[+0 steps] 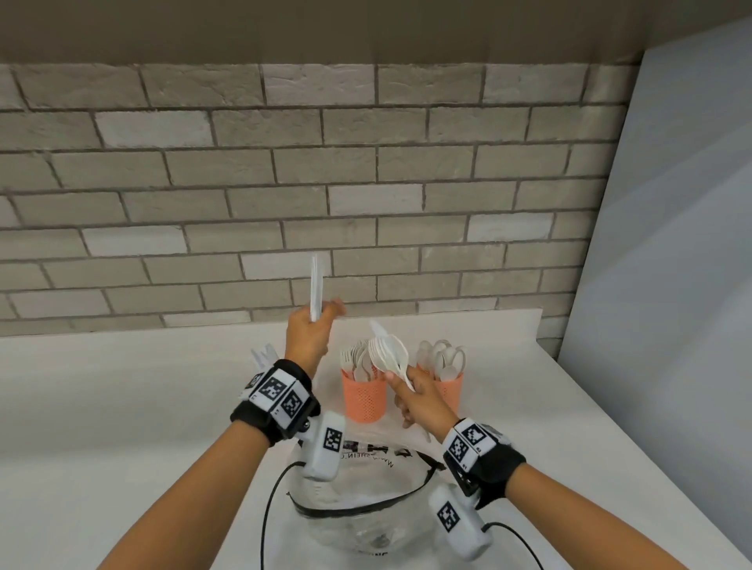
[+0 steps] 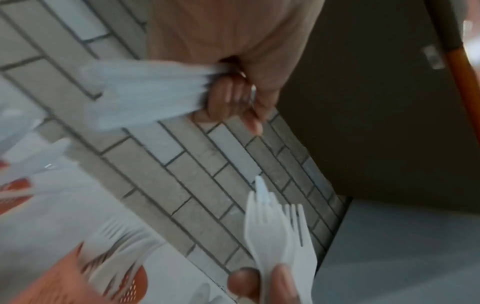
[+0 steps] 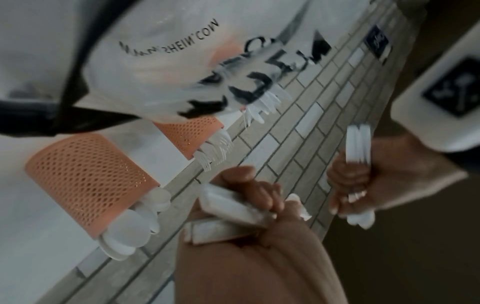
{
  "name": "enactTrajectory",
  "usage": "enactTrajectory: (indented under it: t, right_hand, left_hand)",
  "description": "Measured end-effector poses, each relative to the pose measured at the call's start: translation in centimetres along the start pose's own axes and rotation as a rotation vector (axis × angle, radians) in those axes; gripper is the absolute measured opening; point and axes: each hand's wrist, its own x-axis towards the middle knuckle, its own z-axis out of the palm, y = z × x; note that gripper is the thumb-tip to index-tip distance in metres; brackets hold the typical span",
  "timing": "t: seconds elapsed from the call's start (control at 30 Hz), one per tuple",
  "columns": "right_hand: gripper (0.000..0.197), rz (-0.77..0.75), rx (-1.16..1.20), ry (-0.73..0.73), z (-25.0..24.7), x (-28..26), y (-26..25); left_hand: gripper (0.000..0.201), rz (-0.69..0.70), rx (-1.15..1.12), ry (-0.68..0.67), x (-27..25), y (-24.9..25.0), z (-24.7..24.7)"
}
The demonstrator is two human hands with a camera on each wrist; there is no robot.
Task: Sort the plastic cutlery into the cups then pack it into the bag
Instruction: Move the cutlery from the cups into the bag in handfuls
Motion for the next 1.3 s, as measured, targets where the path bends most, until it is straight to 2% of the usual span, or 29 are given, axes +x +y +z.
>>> enactTrajectory:
  t: [0.07, 0.1, 0.23, 0.33, 0.47, 0.57, 0.63, 0.8, 0.93, 1.03, 1.13, 1.3]
  right_hand:
    - [0.027, 0.072, 0.125, -0.124, -0.1, 0.0, -0.8]
    - [0.027, 0.106, 0.175, -0.177, -0.1, 0.0, -1.1]
    - [0.027, 0.219, 0.301, -0.37, 0.0, -0.1, -2.6]
    - [0.015, 0.222, 0.255, -0.446, 0.2, -0.4, -3.3]
    - [0.019, 0.211, 0.206, -0.444, 0.0, -0.6, -3.0]
    - [0.025, 0.226, 0.183, -0.44, -0.3, -0.8, -2.8]
    - [0.032, 0.237, 0.209, -0.442, -0.5, -0.8, -2.8]
    - [0.03, 0.239, 0.268, -0.425, -0.4, -0.4, -3.1]
    - [0.026, 0.258, 0.27, -0.437, 0.0, -0.4, -3.1]
    - [0.029, 0.263, 0.234, -0.446, -0.1, -0.5, -3.2]
    - [0.032, 0.254, 0.192, -0.448, 0.0, -0.5, -3.5]
    - [0.059, 0.288, 0.205, -0.413, -0.7, 0.2, -2.8]
  left_hand:
    - [0.013, -0.16, -0.024, -0.12, -0.3, -0.8, -0.3]
    - [0.015, -0.207, -0.03, -0.171, -0.5, -1.4, -0.4]
    - [0.028, -0.298, -0.081, -0.277, -1.4, -2.6, 0.1]
    - [0.032, -0.344, -0.155, -0.293, -1.4, -2.5, 0.3]
    - [0.023, -0.282, -0.097, -0.261, -1.0, -2.3, 0.3]
    - [0.03, -0.222, -0.139, -0.168, -0.2, -2.4, -0.1]
    - [0.032, -0.237, -0.212, -0.134, 0.2, -2.6, -0.3]
    - [0.029, -0.311, -0.234, -0.213, -0.6, -3.3, 0.6]
    - [0.036, -0.372, -0.246, -0.268, -1.3, -3.7, 1.3]
    - [0.037, -0.371, -0.252, -0.241, -1.4, -3.5, 1.2]
    - [0.039, -0.333, -0.255, -0.124, -0.8, -3.1, 0.8]
    - [0.04, -0.242, -0.261, 0.078, 1.2, -2.2, -1.5]
